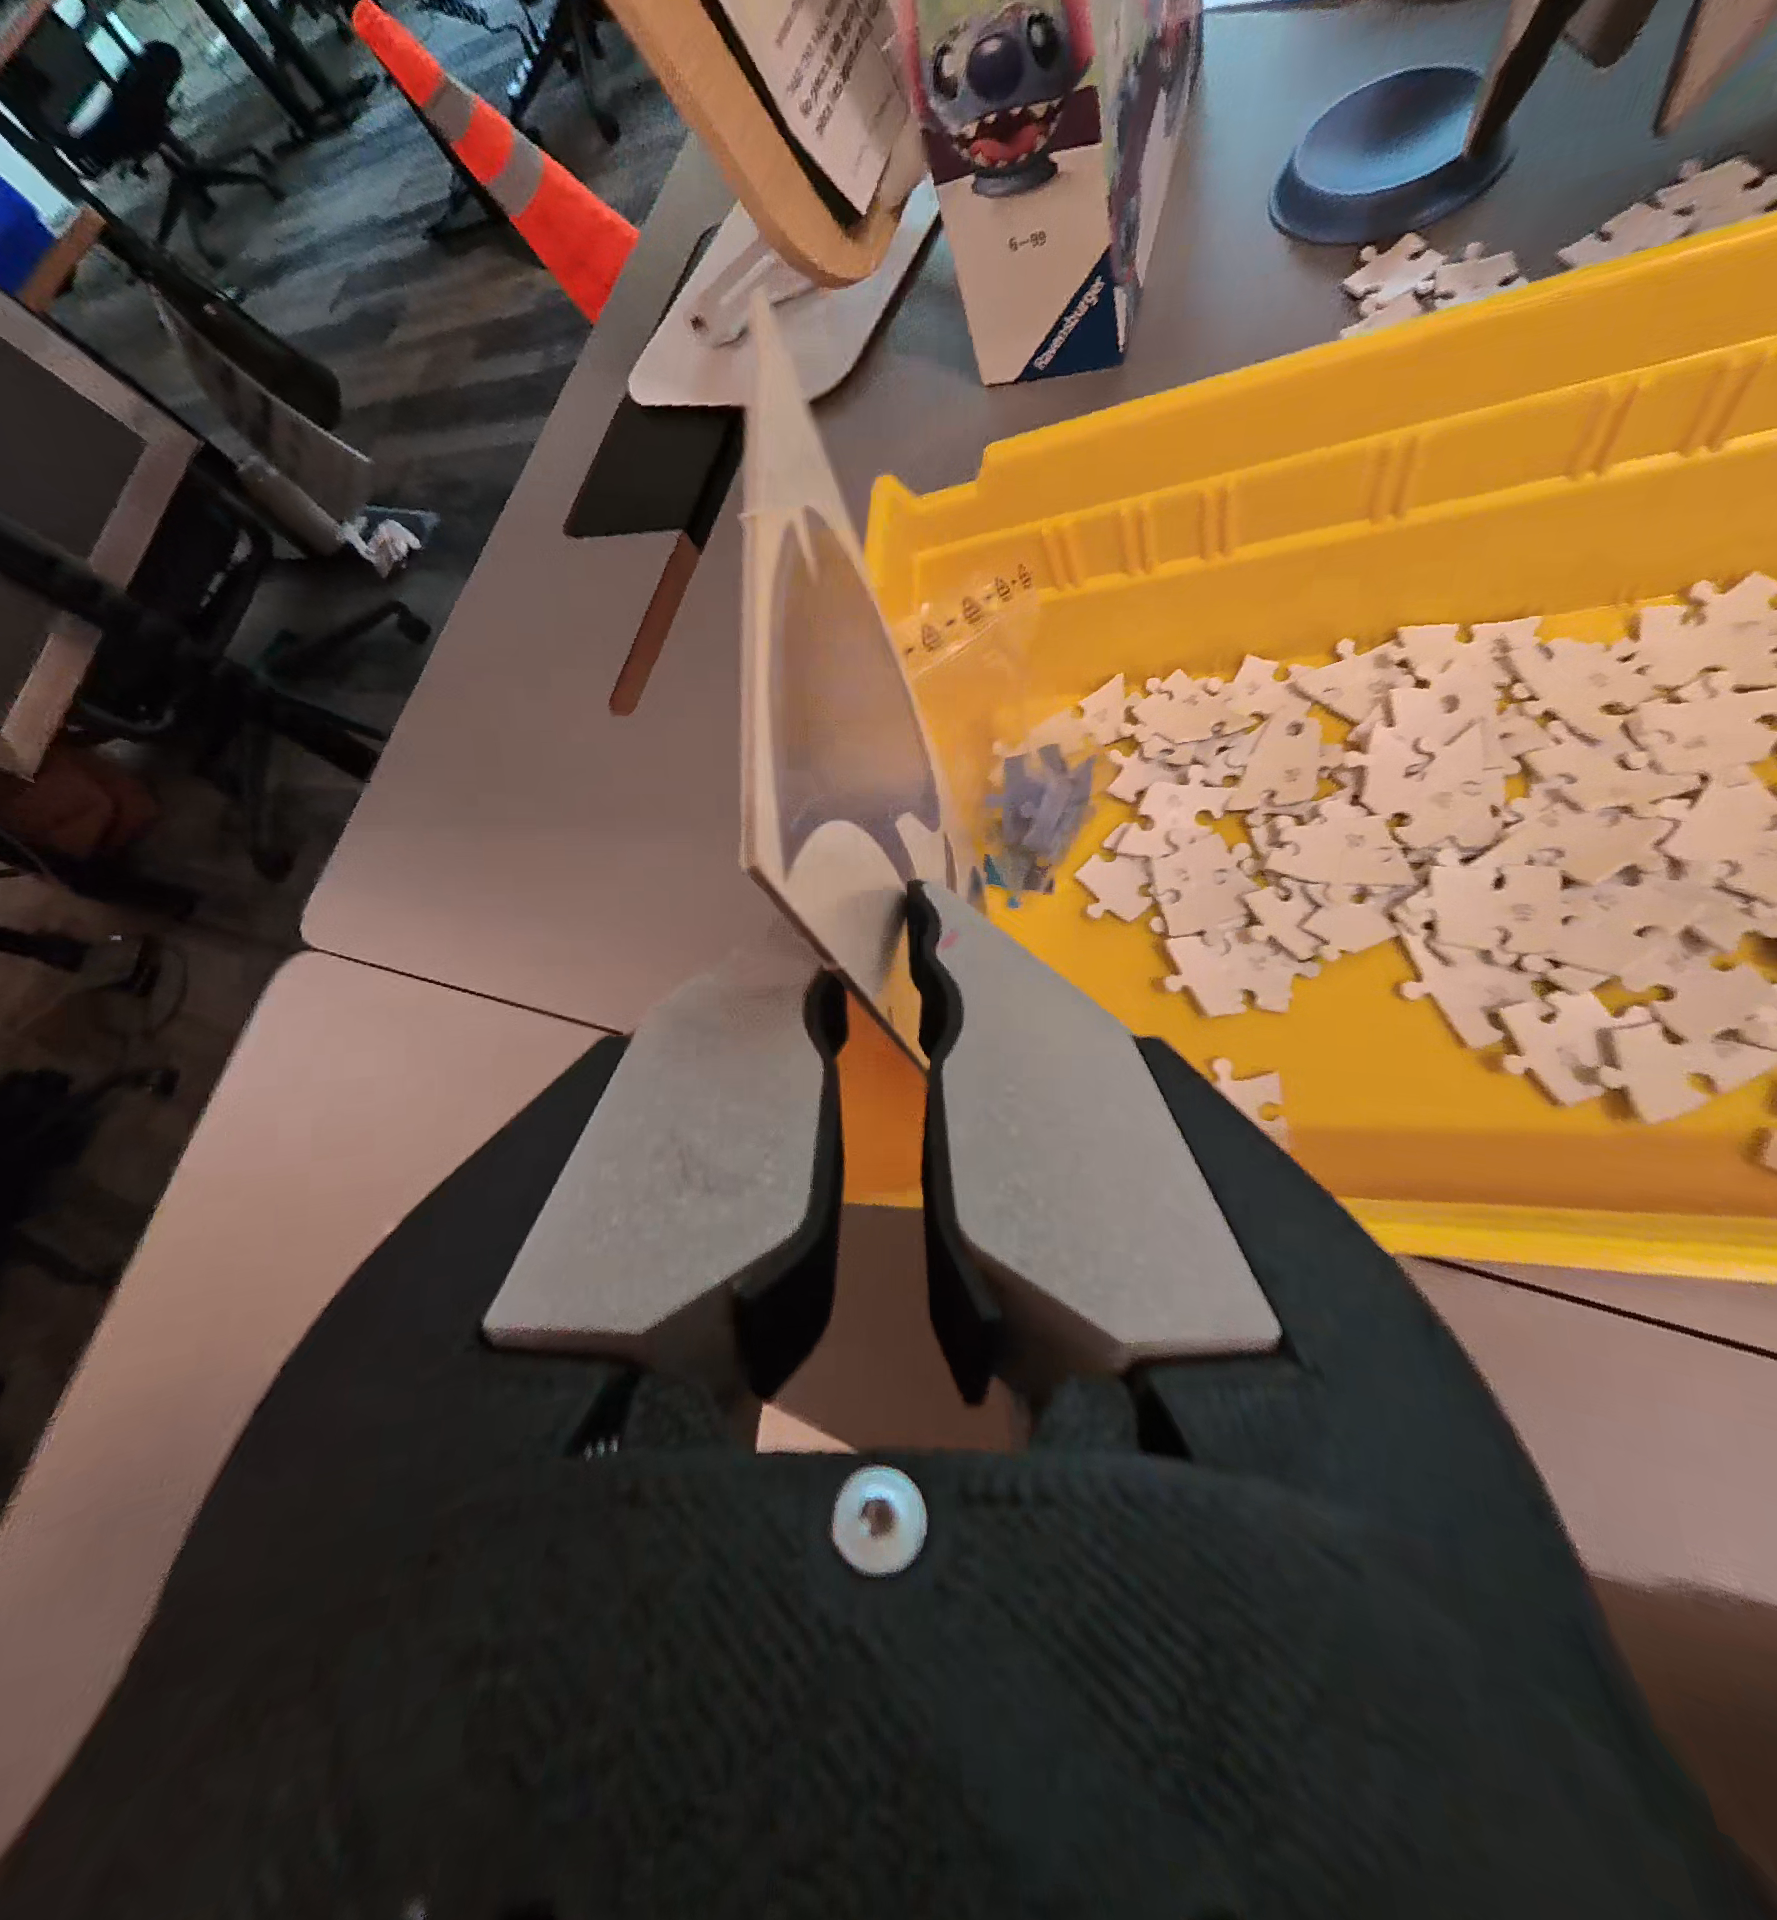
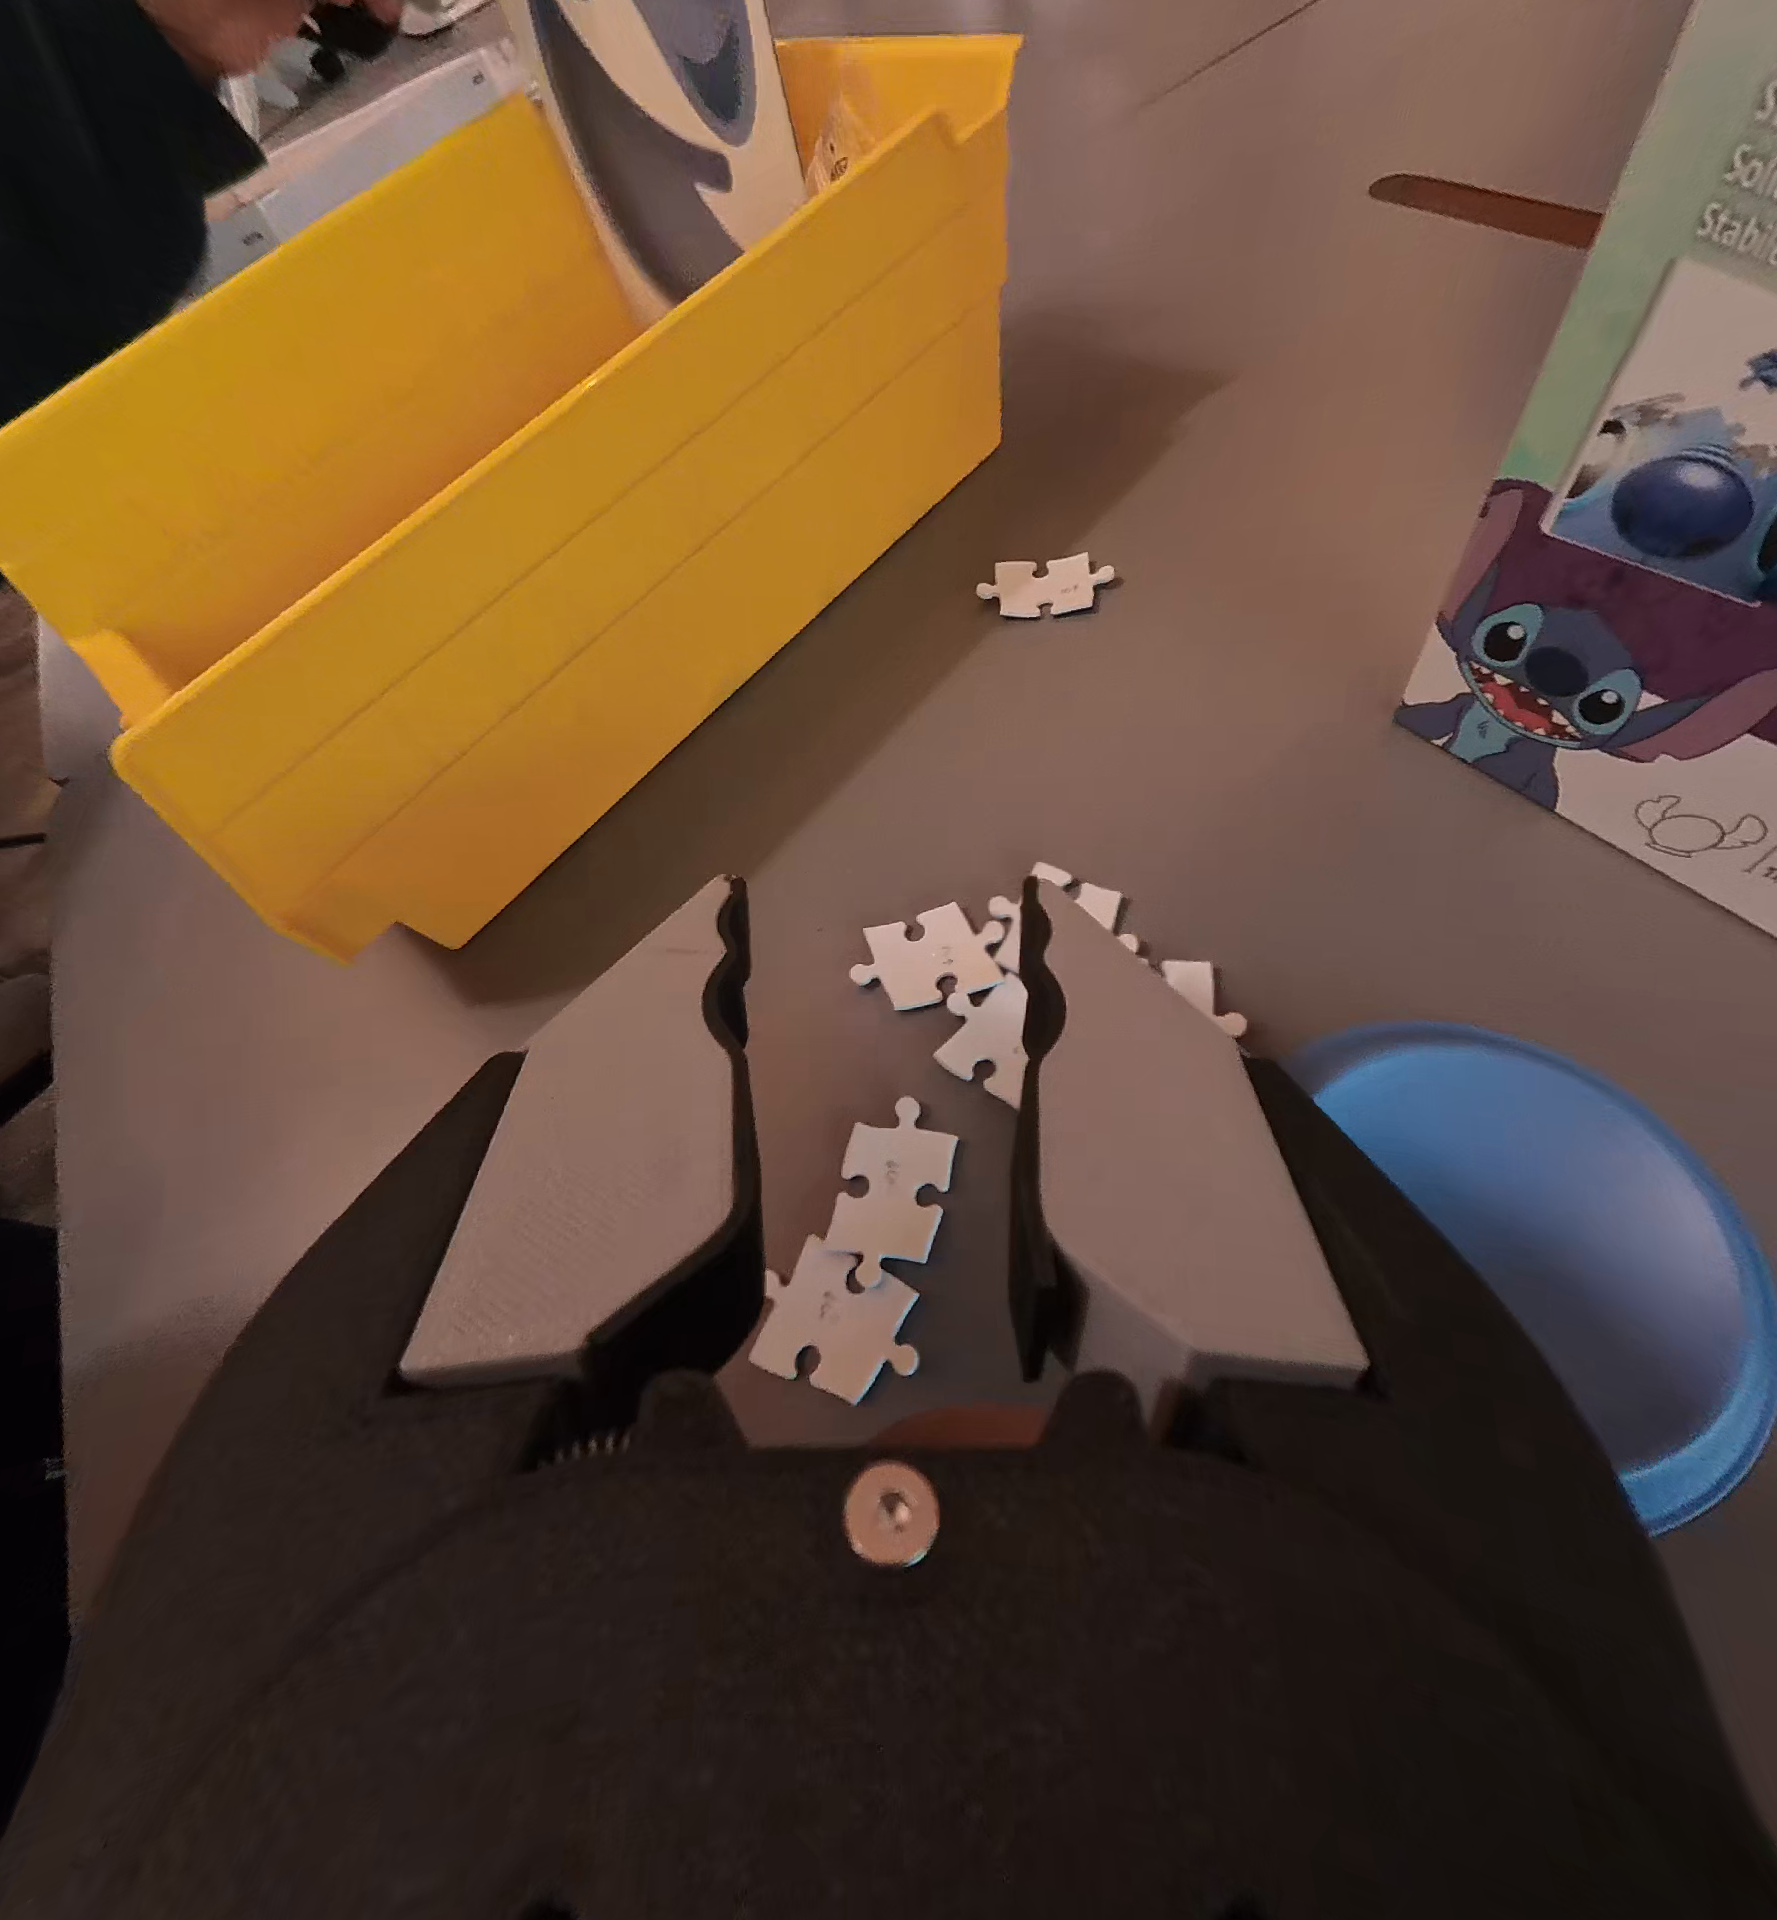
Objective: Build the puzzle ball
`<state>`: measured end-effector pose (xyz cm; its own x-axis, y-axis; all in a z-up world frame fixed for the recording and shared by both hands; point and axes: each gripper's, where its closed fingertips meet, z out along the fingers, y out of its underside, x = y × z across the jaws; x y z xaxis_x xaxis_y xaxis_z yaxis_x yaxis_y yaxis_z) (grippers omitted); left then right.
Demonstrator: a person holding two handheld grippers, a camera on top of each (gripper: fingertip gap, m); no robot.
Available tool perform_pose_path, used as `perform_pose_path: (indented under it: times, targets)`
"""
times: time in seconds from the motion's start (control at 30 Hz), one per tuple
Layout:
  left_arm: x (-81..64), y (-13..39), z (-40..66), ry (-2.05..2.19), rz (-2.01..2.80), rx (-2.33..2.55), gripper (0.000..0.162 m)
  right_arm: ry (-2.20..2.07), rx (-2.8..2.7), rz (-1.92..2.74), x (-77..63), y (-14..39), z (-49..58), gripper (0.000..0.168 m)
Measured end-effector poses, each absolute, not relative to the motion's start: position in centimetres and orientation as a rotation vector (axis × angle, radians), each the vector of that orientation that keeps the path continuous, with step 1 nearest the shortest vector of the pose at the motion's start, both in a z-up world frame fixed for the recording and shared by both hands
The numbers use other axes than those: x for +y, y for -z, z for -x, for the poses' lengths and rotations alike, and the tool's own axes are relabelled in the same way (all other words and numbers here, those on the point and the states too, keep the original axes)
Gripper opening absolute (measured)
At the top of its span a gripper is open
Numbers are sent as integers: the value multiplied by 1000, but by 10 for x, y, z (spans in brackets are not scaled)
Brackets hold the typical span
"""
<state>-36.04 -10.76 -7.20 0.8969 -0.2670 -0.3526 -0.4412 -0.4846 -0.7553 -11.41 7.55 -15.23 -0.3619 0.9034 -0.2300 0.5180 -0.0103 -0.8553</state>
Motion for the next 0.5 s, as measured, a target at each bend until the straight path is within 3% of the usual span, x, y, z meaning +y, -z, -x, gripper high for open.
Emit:
perform_pose_path:
  times: [0.5]
  targets:
    - [-106, 80, 362, -174, 2061, 469, 5, -1379, -1884, 1408, 70, 146, 114, 50]
